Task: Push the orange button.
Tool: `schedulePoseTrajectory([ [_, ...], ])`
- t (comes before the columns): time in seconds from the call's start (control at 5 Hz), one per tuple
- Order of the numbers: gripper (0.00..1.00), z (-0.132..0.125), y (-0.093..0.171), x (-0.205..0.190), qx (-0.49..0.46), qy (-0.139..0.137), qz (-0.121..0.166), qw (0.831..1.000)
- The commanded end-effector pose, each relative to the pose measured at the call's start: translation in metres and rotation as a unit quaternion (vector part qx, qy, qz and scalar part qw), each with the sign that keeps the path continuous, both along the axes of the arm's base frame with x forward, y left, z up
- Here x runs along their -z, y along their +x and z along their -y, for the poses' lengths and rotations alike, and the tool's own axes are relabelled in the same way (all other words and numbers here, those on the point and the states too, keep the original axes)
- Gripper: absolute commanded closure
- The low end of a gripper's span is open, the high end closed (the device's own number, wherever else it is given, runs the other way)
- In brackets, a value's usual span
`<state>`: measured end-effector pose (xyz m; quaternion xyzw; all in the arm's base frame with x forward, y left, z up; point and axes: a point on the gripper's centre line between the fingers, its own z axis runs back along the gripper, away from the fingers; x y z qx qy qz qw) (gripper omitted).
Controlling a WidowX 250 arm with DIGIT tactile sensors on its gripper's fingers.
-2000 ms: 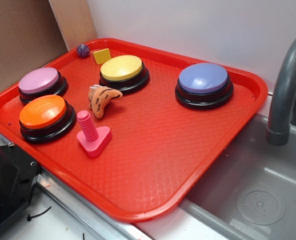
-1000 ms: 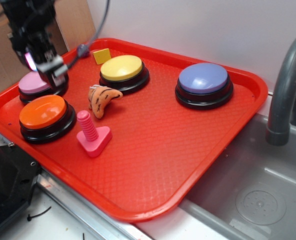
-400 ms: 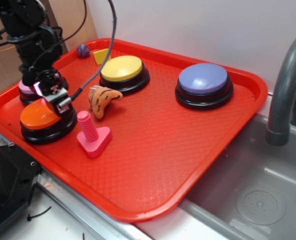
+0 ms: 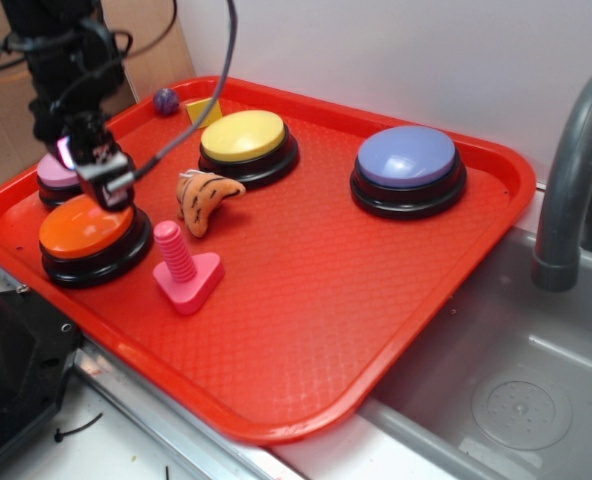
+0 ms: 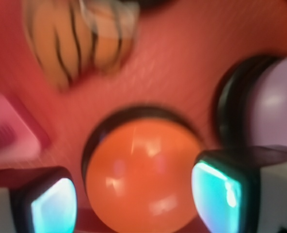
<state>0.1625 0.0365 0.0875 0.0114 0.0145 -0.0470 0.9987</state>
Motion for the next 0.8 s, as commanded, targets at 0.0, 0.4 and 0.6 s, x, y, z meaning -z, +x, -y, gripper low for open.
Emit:
schedulePoseTrajectory([
  [0.0, 0.0, 0.001, 0.014, -0.028, -0.008, 0.007, 0.018, 1.0],
  [0.4, 0.0, 0.002, 0.015, -0.038, -0.006, -0.006, 0.016, 1.0],
  [0.6, 0.0, 0.0, 0.016, -0.043, -0.009, -0.009, 0.021, 1.0],
])
